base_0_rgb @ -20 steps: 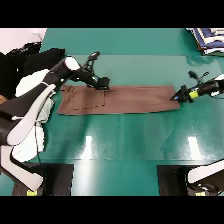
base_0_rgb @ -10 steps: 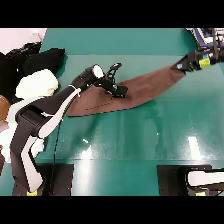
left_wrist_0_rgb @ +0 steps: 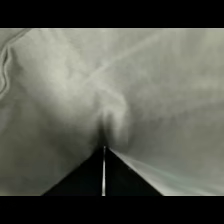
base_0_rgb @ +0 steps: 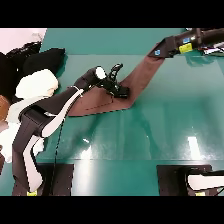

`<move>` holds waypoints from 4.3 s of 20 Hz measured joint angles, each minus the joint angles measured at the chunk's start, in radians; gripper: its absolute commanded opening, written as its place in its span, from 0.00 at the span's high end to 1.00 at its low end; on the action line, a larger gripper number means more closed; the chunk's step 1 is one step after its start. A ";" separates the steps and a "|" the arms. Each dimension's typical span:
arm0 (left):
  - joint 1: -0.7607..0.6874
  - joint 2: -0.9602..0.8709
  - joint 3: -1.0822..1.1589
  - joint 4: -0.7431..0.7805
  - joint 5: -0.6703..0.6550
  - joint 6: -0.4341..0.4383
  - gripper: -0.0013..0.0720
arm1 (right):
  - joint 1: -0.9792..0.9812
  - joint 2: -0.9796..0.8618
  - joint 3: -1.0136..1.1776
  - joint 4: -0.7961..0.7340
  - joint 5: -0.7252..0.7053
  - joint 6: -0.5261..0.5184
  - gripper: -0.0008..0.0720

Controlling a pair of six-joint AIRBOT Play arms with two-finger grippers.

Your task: Fold the shirts.

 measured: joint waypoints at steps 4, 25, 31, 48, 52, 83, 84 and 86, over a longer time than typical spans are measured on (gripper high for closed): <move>0.073 0.007 0.093 0.013 -0.120 0.003 0.95 | 0.083 -0.014 0.008 0.001 -0.026 -0.032 0.97; 0.609 0.395 0.222 0.296 -0.388 0.005 0.95 | 0.303 -0.323 -0.126 0.186 -0.159 -0.246 0.53; 0.575 0.399 0.126 0.285 -0.423 0.020 0.95 | 0.026 -0.211 -0.411 0.116 -0.197 -0.142 0.51; 0.133 0.400 -0.348 0.570 -0.447 -0.009 0.28 | -0.077 -0.185 -0.580 0.105 -0.169 -0.114 0.51; 0.118 0.400 -0.401 0.592 -0.403 -0.029 0.38 | -0.077 -0.185 -0.580 0.105 -0.161 -0.114 0.51; 0.347 0.400 -0.174 0.427 -0.231 -0.008 0.94 | 0.096 -0.455 -0.291 0.145 -0.213 -0.019 0.26; 0.347 0.400 -0.174 0.400 -0.225 -0.002 0.94 | 0.120 -0.489 -0.250 0.163 -0.211 -0.010 0.26; 0.347 0.400 -0.174 0.358 -0.218 0.006 0.94 | 0.163 -0.549 -0.172 0.196 -0.206 0.007 0.28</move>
